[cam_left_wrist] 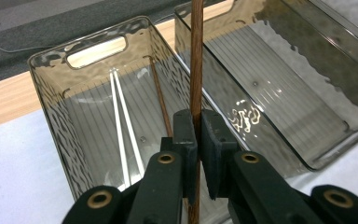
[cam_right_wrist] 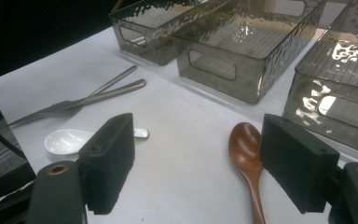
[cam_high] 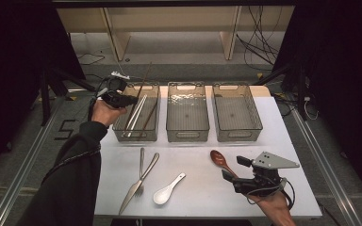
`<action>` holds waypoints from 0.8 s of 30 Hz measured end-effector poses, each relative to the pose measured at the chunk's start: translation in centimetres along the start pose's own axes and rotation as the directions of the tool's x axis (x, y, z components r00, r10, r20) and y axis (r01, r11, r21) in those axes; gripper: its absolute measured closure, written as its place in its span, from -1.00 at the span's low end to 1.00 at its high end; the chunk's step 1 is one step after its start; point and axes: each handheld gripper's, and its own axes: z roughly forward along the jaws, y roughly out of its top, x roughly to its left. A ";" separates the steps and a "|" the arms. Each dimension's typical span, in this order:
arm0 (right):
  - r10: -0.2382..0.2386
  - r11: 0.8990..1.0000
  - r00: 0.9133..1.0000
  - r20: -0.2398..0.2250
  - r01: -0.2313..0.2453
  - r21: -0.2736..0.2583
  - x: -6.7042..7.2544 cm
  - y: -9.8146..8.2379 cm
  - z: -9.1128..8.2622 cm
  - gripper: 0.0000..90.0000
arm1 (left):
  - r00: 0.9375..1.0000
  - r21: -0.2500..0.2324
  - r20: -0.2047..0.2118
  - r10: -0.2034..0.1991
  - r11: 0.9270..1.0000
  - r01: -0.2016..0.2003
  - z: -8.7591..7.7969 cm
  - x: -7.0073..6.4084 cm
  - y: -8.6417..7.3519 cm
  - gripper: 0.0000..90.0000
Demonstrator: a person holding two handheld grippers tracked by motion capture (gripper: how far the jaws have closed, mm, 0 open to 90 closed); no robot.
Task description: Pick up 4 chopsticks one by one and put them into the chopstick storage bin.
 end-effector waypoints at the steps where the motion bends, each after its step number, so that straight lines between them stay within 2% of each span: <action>1: -0.001 1.000 1.000 0.000 0.001 -0.002 0.0 0.0 0.0 -0.39 | 1.000 0.003 -0.003 0.004 1.000 -0.004 0.2 0.0 0.0 0.87; 3: 0.000 1.000 1.000 -0.001 0.000 -0.003 0.0 0.0 0.0 -0.39 | 1.000 0.002 -0.021 0.015 1.000 -0.015 0.5 0.1 0.1 0.87; 6: 0.000 1.000 1.000 -0.001 0.000 -0.002 0.0 0.0 0.0 -0.39 | 1.000 0.000 -0.024 0.012 1.000 -0.012 0.7 0.5 0.1 0.87; 11: 0.001 1.000 1.000 -0.002 -0.001 -0.003 0.0 0.0 0.0 -0.39 | 0.998 0.009 -0.058 0.014 1.000 -0.013 1.5 1.1 -0.2 0.87; 14: 0.001 1.000 1.000 -0.003 -0.001 -0.003 0.0 0.0 0.0 -0.39 | 0.998 0.000 -0.057 -0.003 1.000 0.003 1.7 1.6 -0.6 0.87; 22: -0.001 1.000 1.000 -0.003 0.001 -0.003 0.0 0.0 0.0 -0.39 | 0.998 0.007 -0.068 -0.005 1.000 0.006 2.5 2.3 -1.9 0.87; 24: 0.000 1.000 1.000 -0.004 0.000 -0.004 0.0 0.0 0.0 -0.39 | 0.997 0.017 -0.075 0.005 1.000 -0.004 2.6 2.4 -2.2 0.87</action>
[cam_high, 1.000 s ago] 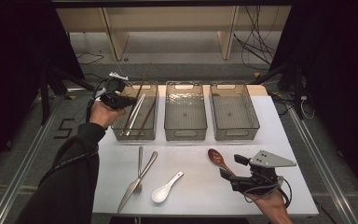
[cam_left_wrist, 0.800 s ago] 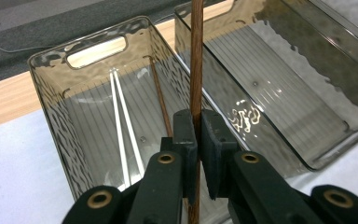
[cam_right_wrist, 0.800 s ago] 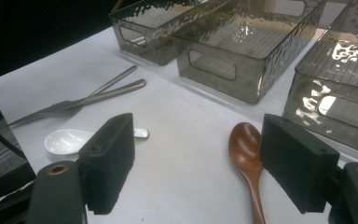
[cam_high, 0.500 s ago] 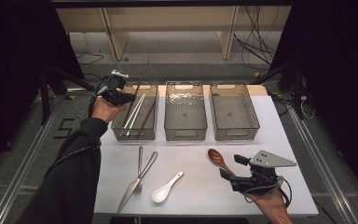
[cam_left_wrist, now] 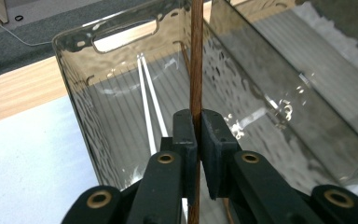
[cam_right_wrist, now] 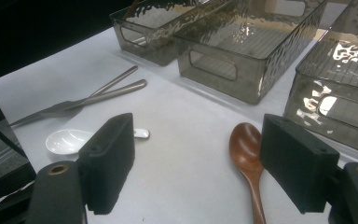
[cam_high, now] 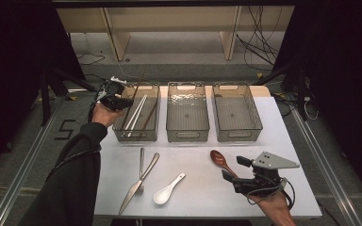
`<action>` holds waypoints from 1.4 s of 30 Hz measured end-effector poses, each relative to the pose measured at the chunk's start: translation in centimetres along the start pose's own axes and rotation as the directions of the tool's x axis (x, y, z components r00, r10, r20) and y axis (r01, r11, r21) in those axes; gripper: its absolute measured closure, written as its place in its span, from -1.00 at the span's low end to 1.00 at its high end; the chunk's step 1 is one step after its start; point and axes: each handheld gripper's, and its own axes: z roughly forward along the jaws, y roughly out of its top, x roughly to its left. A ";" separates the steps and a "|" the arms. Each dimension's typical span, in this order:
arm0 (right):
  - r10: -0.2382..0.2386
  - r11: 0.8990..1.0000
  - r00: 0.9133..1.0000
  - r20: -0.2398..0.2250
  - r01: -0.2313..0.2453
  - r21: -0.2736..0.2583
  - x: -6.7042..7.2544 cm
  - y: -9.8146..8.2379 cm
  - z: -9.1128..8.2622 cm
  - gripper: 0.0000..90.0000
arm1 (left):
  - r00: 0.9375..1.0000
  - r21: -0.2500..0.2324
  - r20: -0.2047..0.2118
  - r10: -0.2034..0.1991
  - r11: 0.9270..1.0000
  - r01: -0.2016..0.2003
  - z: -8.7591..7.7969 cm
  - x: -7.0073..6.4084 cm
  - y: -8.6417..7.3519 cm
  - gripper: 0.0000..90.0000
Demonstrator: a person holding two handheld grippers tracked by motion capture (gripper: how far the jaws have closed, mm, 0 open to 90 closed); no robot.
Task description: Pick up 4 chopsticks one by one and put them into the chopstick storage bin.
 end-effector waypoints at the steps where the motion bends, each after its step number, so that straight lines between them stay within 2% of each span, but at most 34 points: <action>1: 0.000 1.000 1.000 0.000 0.000 0.000 0.0 0.0 0.0 -0.39 | 1.000 0.003 0.000 -0.002 1.000 0.002 0.1 0.1 -0.1 0.87; 15: 0.000 1.000 1.000 0.001 0.000 0.002 0.0 0.0 0.0 -0.39 | 1.000 0.013 -0.017 0.000 1.000 0.000 0.6 -0.1 -0.6 0.84; 21: 0.002 1.000 1.000 0.000 -0.002 0.002 0.0 0.0 0.0 -0.39 | 1.000 0.015 -0.017 -0.023 1.000 0.024 0.6 0.0 -0.9 0.79; 24: 0.001 1.000 1.000 0.001 -0.001 0.001 0.0 0.0 0.0 -0.39 | 0.999 0.037 -0.024 -0.030 0.999 0.031 0.6 0.1 -1.2 0.71; 27: 0.000 1.000 1.000 0.001 0.000 0.002 0.0 0.0 0.0 -0.39 | 0.998 0.029 0.013 -0.066 0.997 0.065 0.2 0.0 -1.5 0.58; 31: 0.001 1.000 1.000 0.002 -0.001 0.001 0.0 0.0 0.0 -0.39 | 0.994 0.065 0.061 -0.087 0.994 0.083 -0.2 -0.8 -1.9 0.34; 37: 0.001 1.000 1.000 0.002 -0.001 0.003 0.0 0.0 0.0 -0.39 | 0.983 0.084 0.123 -0.139 0.988 0.129 -1.5 -1.8 -3.0 0.03; 42: 0.004 1.000 1.000 0.002 -0.004 0.006 0.1 0.0 0.0 -0.39 | 0.982 0.094 0.140 -0.131 0.989 0.118 -2.5 -2.8 -4.0 -0.12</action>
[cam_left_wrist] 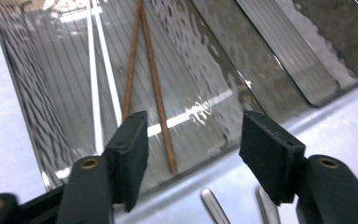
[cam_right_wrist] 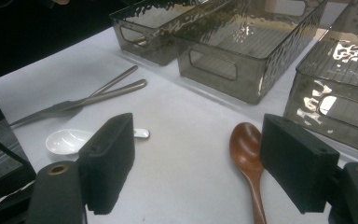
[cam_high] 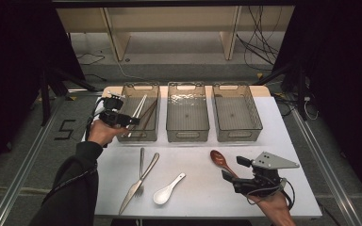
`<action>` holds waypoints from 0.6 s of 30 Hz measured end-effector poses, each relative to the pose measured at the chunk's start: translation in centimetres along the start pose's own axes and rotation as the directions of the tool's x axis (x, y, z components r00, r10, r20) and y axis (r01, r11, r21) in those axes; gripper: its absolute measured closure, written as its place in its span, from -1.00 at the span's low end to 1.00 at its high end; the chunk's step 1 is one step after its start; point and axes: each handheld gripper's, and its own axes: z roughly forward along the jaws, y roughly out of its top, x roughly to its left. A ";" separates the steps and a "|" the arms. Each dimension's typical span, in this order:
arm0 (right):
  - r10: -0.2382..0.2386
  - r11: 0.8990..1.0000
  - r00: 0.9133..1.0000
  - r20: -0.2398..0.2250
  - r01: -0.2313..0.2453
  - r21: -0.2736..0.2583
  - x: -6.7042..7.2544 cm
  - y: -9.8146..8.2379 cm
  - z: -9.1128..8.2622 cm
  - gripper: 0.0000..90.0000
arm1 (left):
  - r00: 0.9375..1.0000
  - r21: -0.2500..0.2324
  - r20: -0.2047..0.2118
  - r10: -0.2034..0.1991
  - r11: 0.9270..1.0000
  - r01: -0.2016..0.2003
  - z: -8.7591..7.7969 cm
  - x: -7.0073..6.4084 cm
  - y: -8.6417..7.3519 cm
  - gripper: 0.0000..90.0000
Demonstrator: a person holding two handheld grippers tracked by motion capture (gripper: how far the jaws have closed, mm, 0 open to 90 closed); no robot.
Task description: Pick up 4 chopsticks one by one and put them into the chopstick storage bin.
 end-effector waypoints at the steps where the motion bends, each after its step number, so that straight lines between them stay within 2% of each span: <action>1: 0.000 1.000 1.000 0.000 0.000 0.000 0.0 0.0 0.0 -0.39 | 1.000 0.003 0.000 0.007 1.000 -0.007 -0.2 -0.2 -0.2 -0.14; 3: -0.001 1.000 1.000 -0.001 0.001 -0.003 0.0 0.0 0.0 -0.39 | 1.000 0.004 -0.009 0.018 1.000 -0.018 -0.6 -0.7 -0.4 -0.18; 9: -0.003 1.000 1.000 0.000 0.003 -0.002 0.0 0.0 0.0 -0.39 | 0.999 -0.009 0.013 0.048 0.999 -0.048 -1.8 -2.1 -1.1 -0.27; 16: 0.000 1.000 1.000 0.001 0.000 0.003 0.0 0.0 0.0 -0.39 | 0.995 -0.017 0.045 0.091 0.996 -0.090 -2.6 -4.0 -2.3 -0.35; 18: -0.001 1.000 1.000 0.001 0.001 0.007 0.0 0.0 0.0 -0.39 | 0.994 -0.022 0.066 0.086 0.996 -0.085 -2.7 -4.4 -2.6 -0.37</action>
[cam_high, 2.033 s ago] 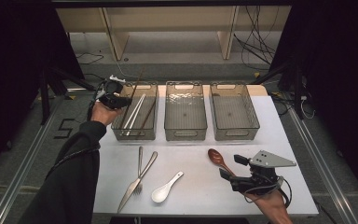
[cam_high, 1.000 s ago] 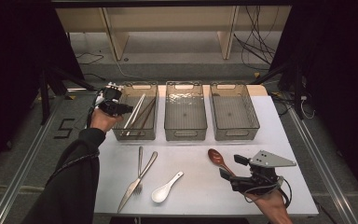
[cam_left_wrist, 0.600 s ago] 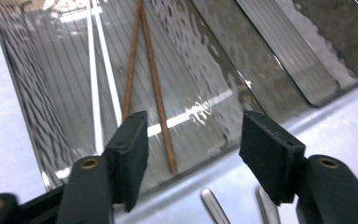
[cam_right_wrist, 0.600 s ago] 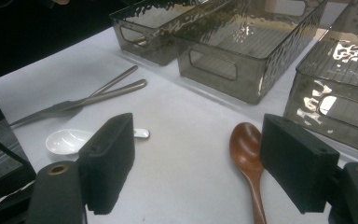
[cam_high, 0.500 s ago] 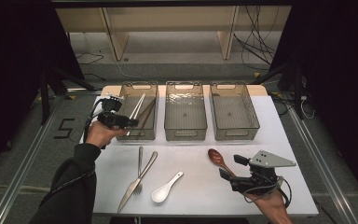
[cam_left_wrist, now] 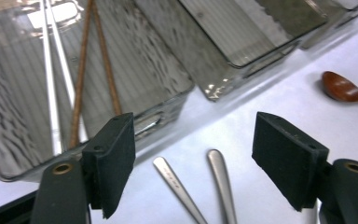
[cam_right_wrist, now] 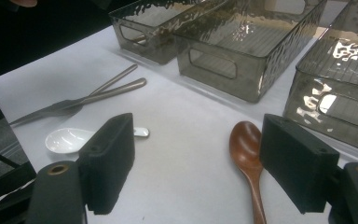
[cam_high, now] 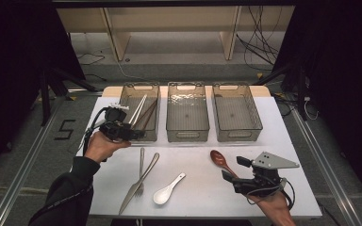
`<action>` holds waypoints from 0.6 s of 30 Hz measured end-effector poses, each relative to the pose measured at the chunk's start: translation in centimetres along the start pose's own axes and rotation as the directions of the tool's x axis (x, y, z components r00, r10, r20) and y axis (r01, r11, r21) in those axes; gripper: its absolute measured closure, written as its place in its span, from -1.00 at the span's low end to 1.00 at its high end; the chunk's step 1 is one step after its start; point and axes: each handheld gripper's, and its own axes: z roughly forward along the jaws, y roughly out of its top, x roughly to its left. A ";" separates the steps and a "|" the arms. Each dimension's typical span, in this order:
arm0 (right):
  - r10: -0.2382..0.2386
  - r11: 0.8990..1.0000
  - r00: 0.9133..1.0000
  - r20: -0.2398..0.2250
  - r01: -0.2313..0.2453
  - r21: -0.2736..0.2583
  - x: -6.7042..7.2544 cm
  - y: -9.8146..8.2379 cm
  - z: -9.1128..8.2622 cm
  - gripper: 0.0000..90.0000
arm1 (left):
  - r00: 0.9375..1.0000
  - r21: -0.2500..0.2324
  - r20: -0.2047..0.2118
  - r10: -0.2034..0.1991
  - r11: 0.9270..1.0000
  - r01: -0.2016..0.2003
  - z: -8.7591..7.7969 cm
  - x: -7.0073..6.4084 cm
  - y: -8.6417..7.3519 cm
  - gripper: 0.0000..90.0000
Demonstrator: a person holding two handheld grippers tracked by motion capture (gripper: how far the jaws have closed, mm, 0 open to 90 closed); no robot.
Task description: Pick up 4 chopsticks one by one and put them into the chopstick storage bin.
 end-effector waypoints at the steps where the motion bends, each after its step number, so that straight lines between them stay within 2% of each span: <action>1: 0.000 1.000 1.000 0.000 0.000 0.001 0.0 0.0 0.0 -0.39 | 1.000 0.002 0.007 0.006 1.000 -0.006 0.0 -0.2 -0.1 -0.39; 7: 0.003 1.000 1.000 0.002 -0.003 0.008 -0.1 0.0 0.1 -0.39 | 0.999 0.005 0.040 0.034 0.999 -0.034 -0.1 -1.6 -1.0 -0.47; 12: 0.007 1.000 1.000 0.006 -0.007 0.022 -0.2 -0.1 0.2 -0.39 | 0.998 -0.006 0.061 0.031 1.000 -0.030 -0.1 -2.4 -2.2 -0.50; 18: 0.013 0.999 1.000 0.011 -0.013 0.036 -0.5 -0.2 0.3 -0.39 | 0.997 -0.002 0.067 0.033 0.999 -0.033 -0.3 -3.0 -3.2 -0.54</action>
